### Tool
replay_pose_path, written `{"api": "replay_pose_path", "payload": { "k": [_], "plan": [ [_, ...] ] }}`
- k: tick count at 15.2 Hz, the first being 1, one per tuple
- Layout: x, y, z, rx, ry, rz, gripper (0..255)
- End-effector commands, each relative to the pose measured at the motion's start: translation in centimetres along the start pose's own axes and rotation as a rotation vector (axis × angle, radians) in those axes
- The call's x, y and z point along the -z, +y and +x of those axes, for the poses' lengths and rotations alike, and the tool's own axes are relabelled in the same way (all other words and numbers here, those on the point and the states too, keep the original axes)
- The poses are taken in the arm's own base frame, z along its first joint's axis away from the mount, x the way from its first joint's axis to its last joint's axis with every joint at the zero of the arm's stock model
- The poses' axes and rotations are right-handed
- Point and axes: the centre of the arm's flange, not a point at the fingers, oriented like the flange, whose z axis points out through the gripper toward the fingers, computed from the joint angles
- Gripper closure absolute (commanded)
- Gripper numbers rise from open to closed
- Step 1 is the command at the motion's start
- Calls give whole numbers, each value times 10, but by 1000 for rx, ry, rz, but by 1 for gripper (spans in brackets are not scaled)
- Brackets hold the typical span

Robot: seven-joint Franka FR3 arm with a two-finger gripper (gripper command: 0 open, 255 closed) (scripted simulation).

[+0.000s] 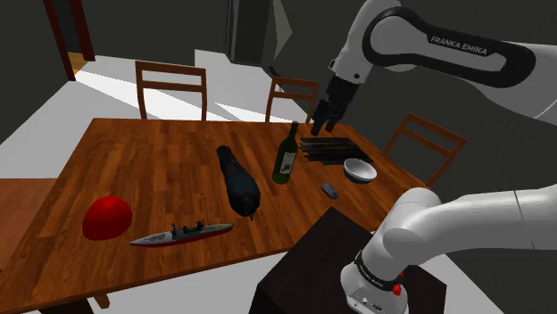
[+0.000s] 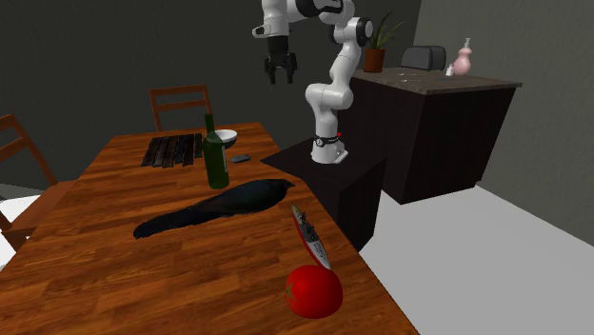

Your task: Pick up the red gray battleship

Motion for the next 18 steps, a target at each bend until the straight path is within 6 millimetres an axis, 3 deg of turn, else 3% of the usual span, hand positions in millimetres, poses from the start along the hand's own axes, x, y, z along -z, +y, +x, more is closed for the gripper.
{"api": "replay_pose_path", "payload": {
  "k": [1, 18],
  "plan": [
    [0, 0, 0, 0, 0, 0, 0],
    [-168, -111, 105, 322, 2, -47, 0]
  ]
}}
